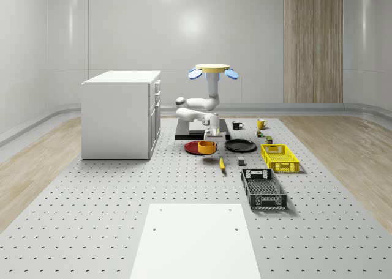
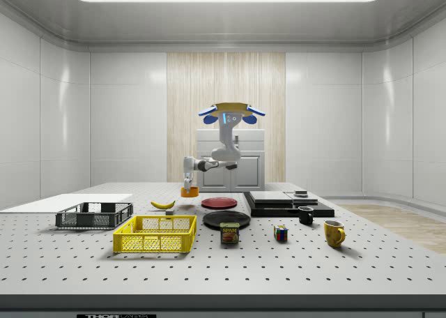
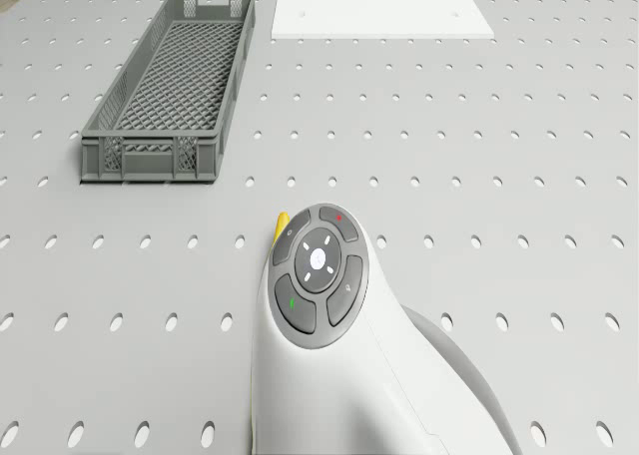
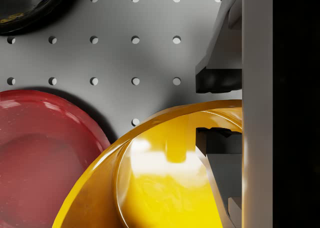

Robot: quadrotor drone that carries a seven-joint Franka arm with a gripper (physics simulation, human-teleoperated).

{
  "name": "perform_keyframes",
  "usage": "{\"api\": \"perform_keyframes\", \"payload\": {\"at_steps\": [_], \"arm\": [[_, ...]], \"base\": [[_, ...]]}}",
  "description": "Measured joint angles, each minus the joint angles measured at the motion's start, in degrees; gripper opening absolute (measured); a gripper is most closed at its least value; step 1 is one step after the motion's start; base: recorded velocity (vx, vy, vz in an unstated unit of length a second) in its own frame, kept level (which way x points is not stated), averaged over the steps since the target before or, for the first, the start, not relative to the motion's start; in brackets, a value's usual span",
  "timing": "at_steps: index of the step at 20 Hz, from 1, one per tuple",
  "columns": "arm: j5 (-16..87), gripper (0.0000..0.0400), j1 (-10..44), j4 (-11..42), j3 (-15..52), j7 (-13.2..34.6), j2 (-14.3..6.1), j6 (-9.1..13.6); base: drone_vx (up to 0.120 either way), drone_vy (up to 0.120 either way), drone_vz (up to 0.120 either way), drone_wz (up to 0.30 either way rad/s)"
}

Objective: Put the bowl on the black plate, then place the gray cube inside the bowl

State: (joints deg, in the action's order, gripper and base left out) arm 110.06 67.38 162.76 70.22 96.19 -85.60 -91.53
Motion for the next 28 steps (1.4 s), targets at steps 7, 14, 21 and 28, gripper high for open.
{"api": "perform_keyframes", "payload": {"at_steps": [7, 14, 21, 28], "arm": [[-0.05, 0.0100, 0.03, 0.00, 0.03, 0.03, -0.09, -0.08], [-0.09, 0.0100, 0.06, -0.01, 0.04, 0.05, -0.16, -0.15], [-0.12, 0.0100, 0.09, -0.01, 0.05, 0.07, -0.24, -0.22], [-0.15, 0.0100, 0.11, -0.02, 0.06, 0.09, -0.30, -0.28]], "base": [[-0.120, 0.120, 0.000, 0.000], [-0.120, 0.120, 0.000, 0.000], [-0.120, 0.120, 0.000, 0.000], [-0.120, 0.120, 0.000, 0.000]]}}
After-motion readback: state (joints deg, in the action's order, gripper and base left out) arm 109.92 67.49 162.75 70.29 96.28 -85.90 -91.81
